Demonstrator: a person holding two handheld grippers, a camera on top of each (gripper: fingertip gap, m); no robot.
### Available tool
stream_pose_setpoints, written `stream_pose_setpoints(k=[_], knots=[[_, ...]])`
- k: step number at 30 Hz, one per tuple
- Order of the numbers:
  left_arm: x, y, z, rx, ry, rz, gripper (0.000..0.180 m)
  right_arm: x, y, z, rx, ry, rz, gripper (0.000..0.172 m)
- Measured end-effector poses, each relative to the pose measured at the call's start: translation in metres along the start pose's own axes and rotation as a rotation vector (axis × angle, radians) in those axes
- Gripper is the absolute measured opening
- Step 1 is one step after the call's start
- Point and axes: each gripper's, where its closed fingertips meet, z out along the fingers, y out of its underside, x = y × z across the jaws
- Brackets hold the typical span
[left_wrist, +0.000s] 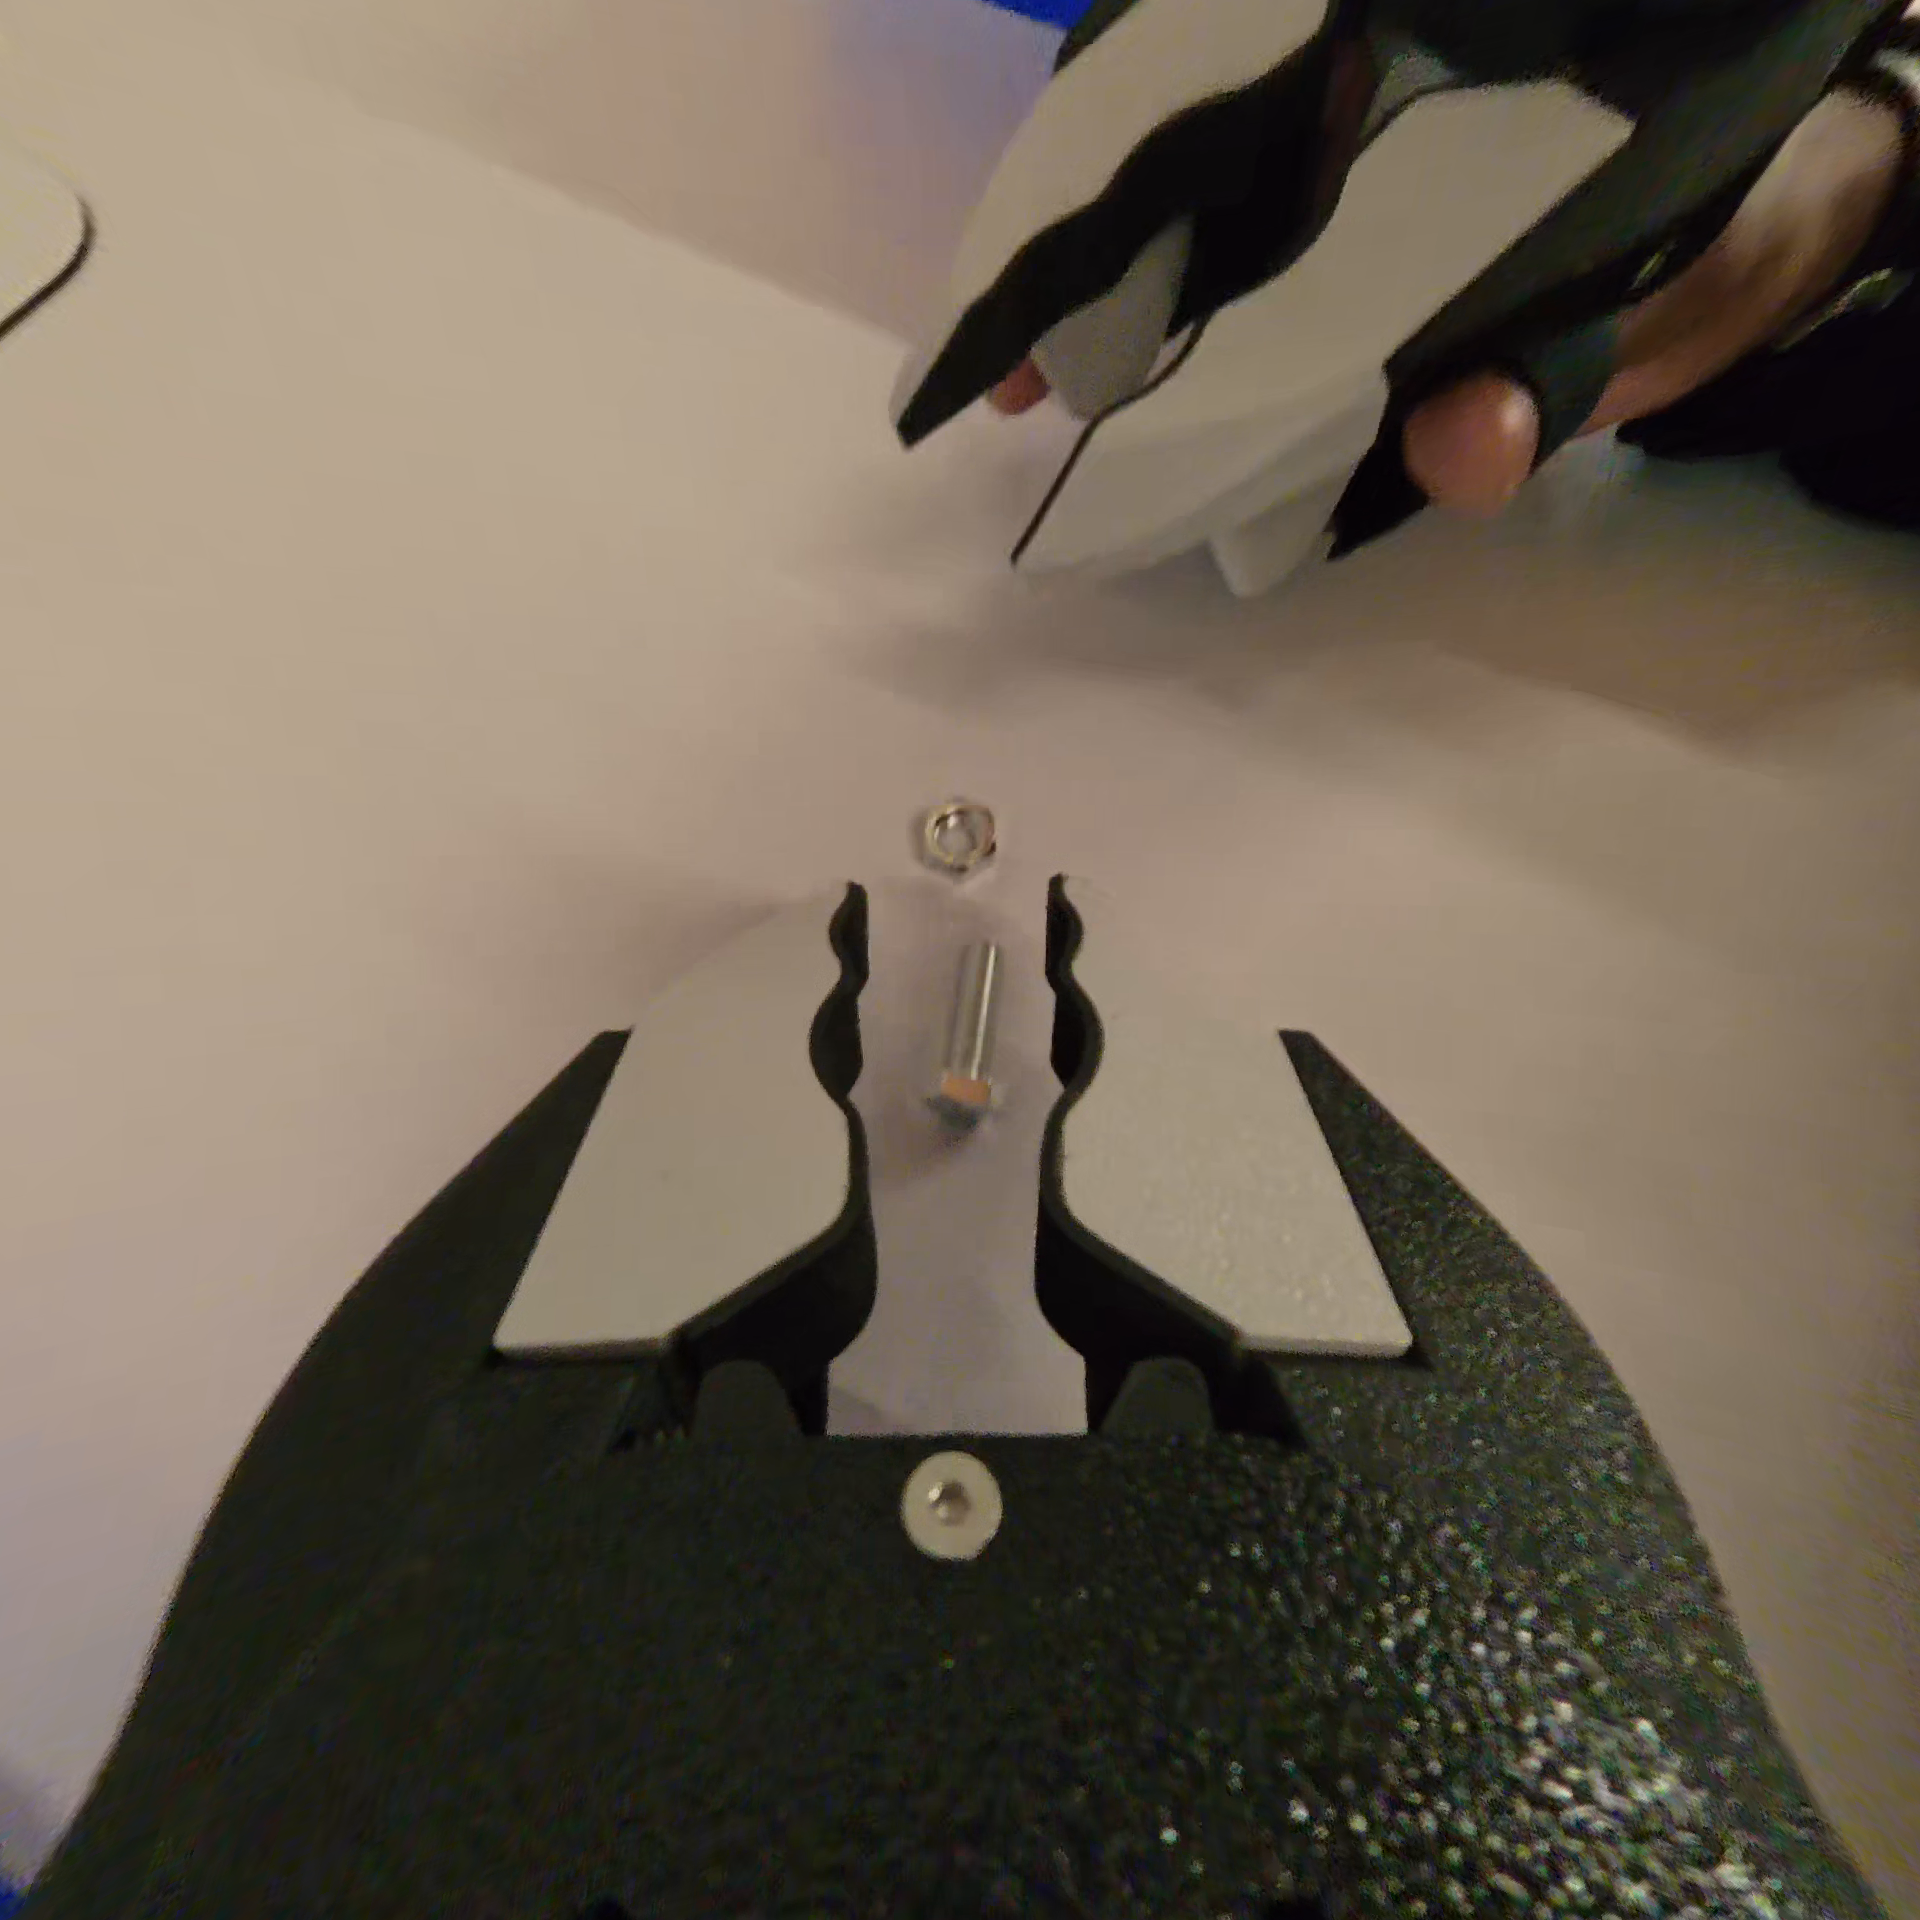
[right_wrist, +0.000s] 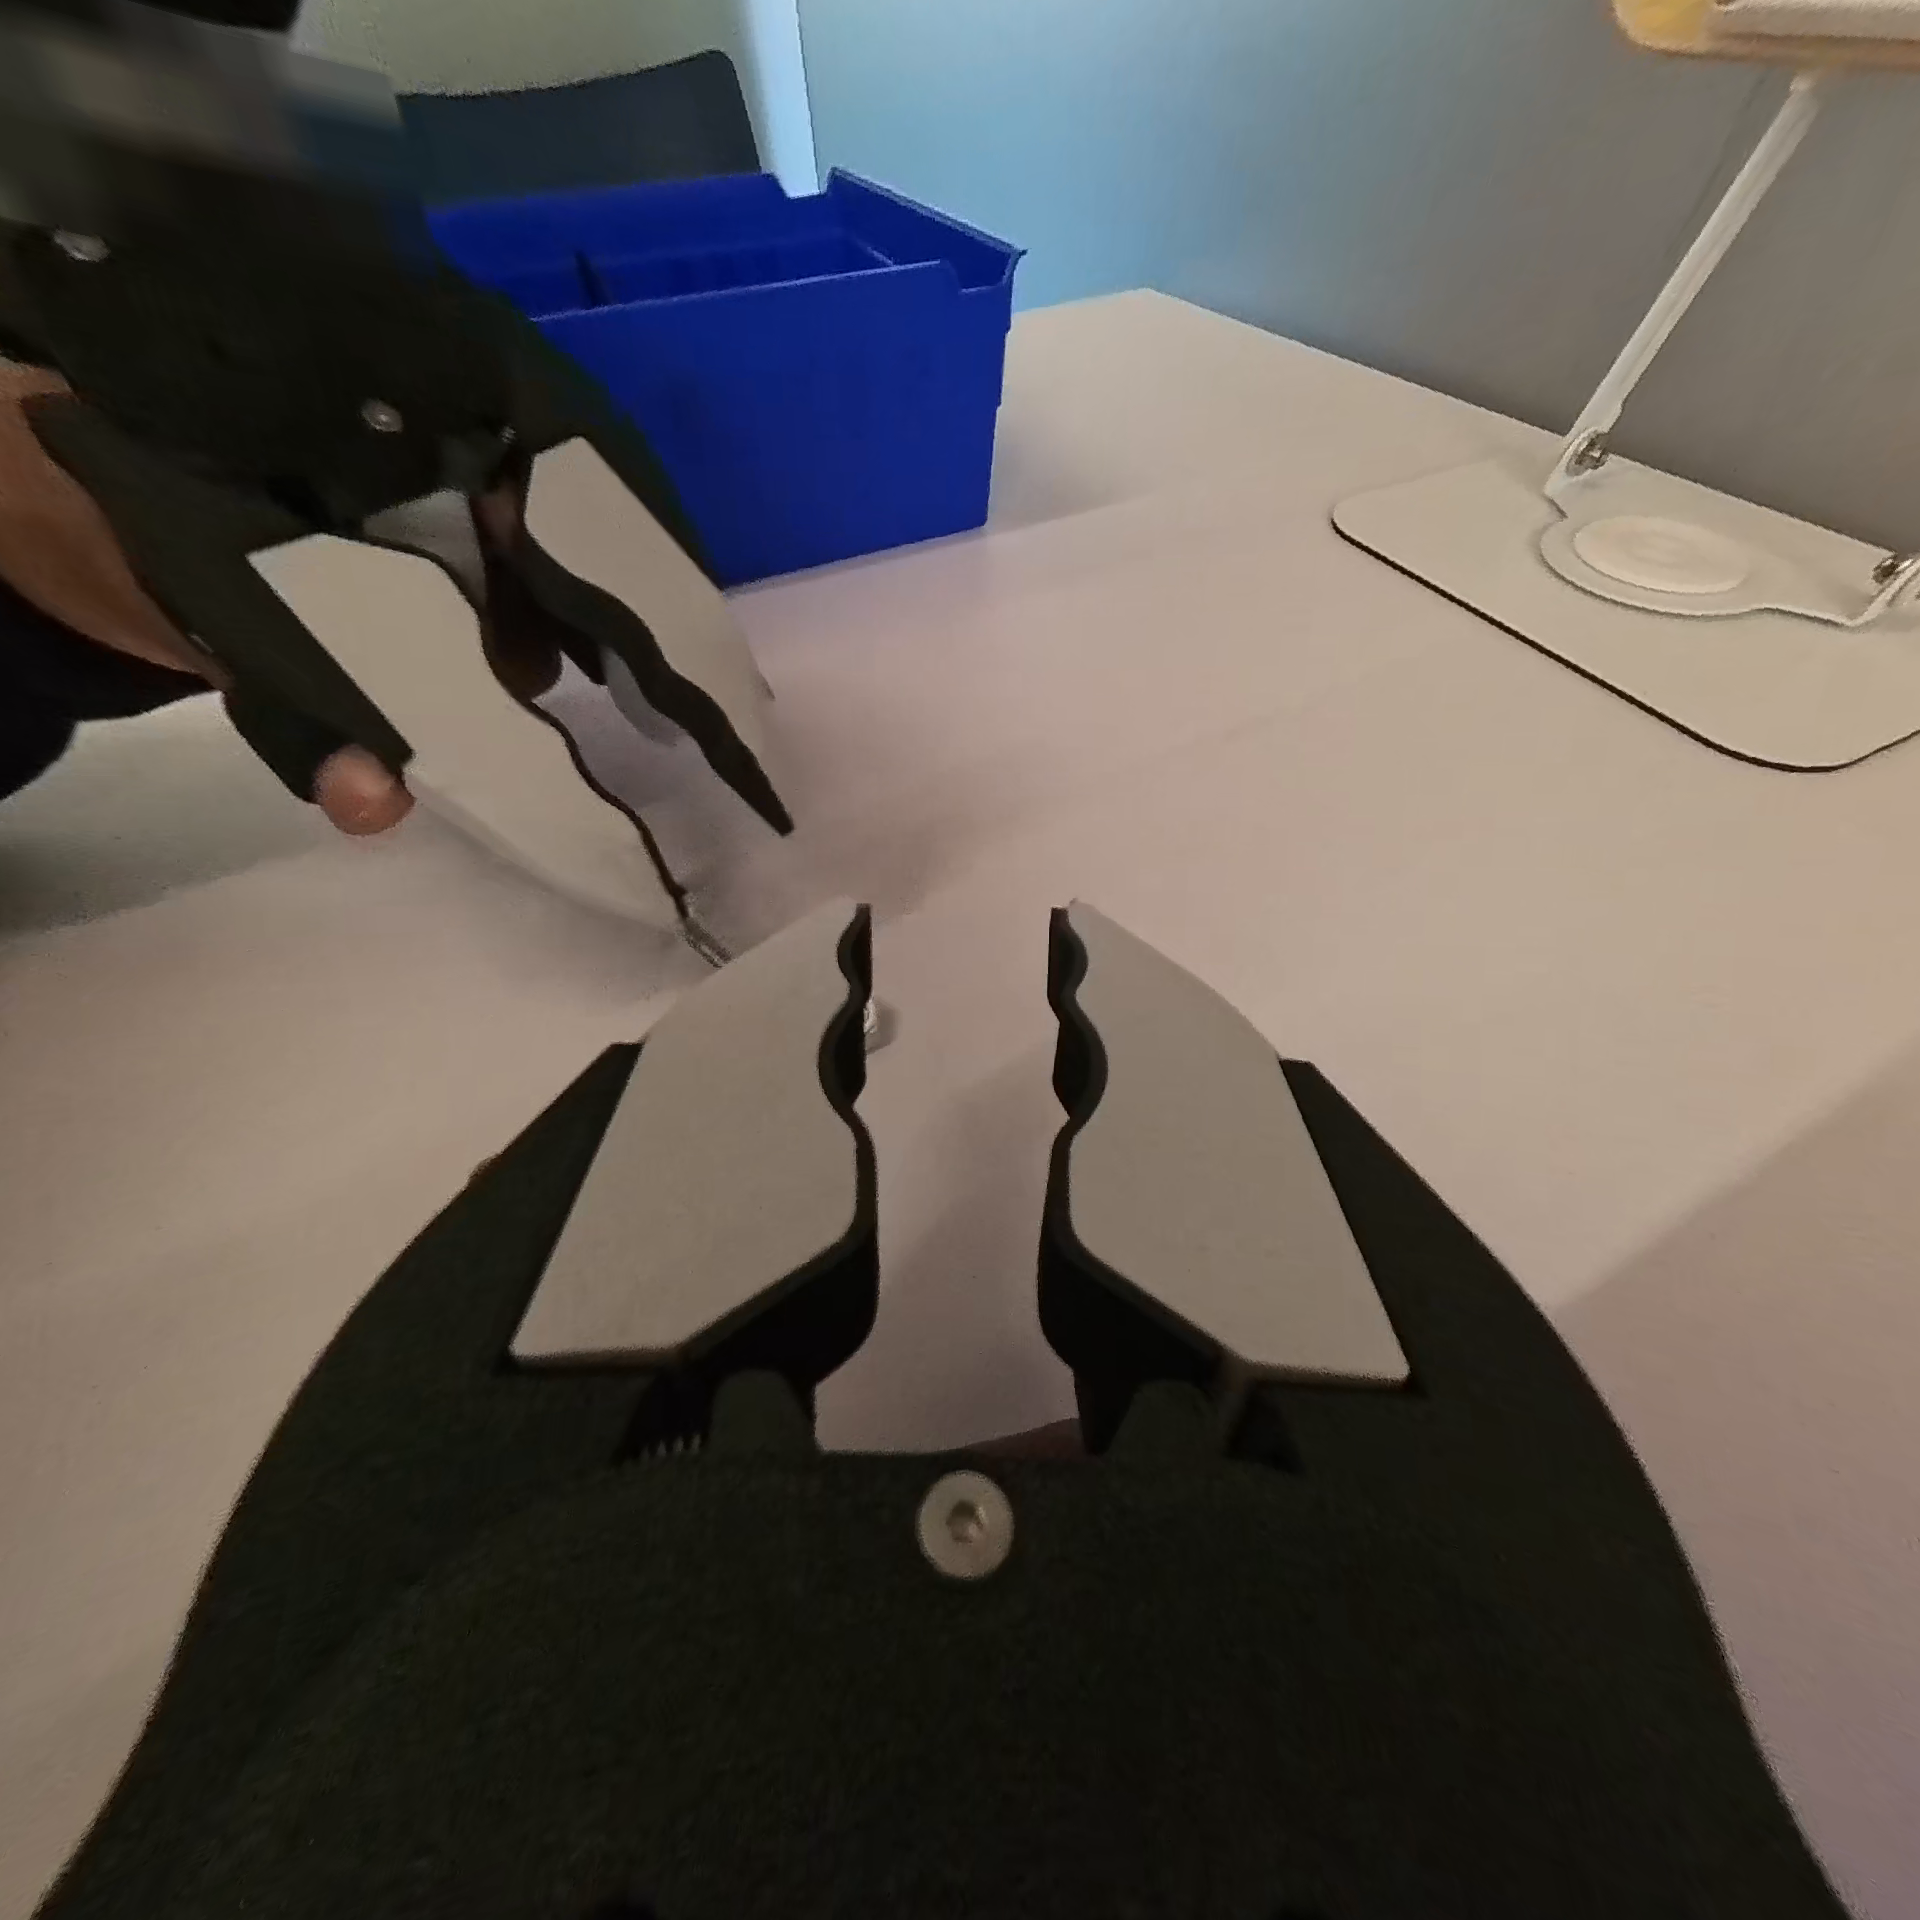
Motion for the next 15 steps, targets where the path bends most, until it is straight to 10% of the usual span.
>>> stream_pose_setpoints(k=[15], knots=[[0.002,0.01,0.045,-0.222,0.041,-0.009,0.016,0.0,-0.001,0.0,0.009,-0.011,0.007,0.032]])
